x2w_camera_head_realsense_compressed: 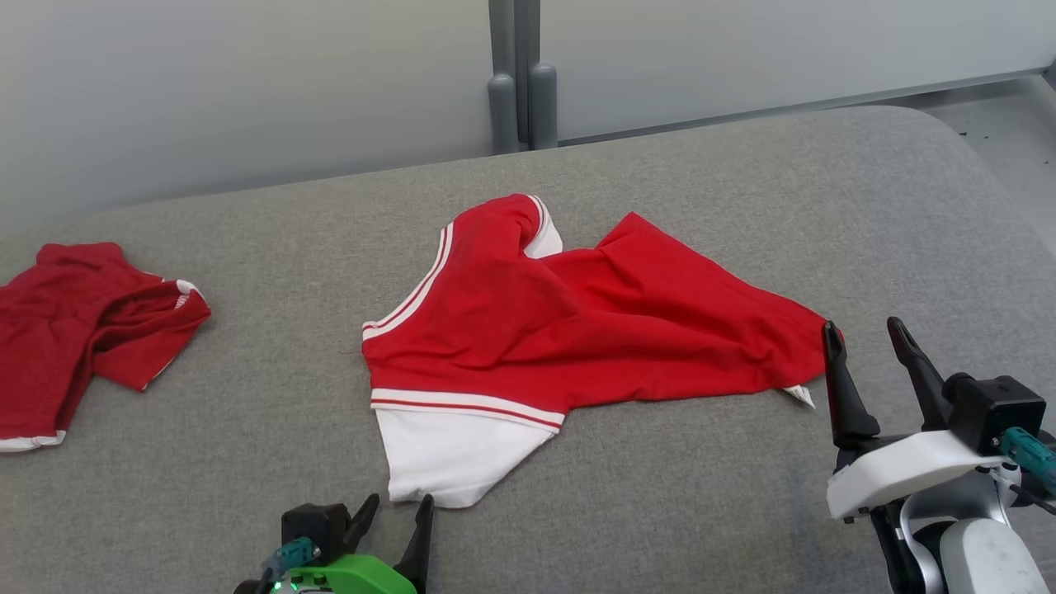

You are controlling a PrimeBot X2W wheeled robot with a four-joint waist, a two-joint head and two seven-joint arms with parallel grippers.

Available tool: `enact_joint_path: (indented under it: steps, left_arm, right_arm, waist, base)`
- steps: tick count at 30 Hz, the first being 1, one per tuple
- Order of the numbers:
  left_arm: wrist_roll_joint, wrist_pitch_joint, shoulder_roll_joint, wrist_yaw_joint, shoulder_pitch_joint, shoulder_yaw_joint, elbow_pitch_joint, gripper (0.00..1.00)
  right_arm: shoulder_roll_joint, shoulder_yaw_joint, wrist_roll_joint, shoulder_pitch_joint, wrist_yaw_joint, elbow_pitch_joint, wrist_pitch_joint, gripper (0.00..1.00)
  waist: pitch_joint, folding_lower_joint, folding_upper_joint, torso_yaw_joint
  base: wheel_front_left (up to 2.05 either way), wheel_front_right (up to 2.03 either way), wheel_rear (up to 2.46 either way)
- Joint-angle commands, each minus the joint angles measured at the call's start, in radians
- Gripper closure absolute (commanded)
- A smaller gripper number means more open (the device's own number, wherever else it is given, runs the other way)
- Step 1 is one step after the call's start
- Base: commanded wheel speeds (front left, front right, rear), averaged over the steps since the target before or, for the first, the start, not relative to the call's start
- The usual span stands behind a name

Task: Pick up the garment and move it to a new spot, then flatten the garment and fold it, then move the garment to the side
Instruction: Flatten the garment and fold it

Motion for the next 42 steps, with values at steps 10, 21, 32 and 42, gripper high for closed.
enact_joint_path:
  steps: [10,21,32,42]
  left_arm:
    - [-0.027,-0.049,-0.028,-0.045,-0.060,0.005,0.081,0.00]
    - [-0.048,-0.059,-0.036,-0.070,-0.068,0.002,0.069,0.22]
    - [-0.090,-0.068,-0.049,-0.079,-0.050,0.020,0.060,0.99]
    - [-0.114,-0.128,-0.037,-0.052,-0.012,0.074,-0.008,1.00]
  right_arm:
    - [-0.003,-0.010,0.001,-0.023,0.000,0.008,-0.015,0.00]
    - [-0.003,-0.014,0.000,-0.031,0.000,0.018,-0.023,0.00]
    - [-0.003,-0.016,-0.002,-0.030,0.000,0.027,-0.030,0.00]
    - [-0.003,-0.027,0.013,-0.002,0.000,0.054,-0.026,0.00]
  waist:
    - [0.029,0.0000,0.0057,-0.016]
    - [0.038,0.0000,0.0057,-0.013]
    - [0.036,0.0000,0.0057,-0.007]
    - [0.015,0.0000,0.0057,0.020]
  base:
    - [0.00,0.00,0.00]
    - [0.00,0.00,0.00]
    - [0.00,0.00,0.00]
    - [0.00,0.00,0.00]
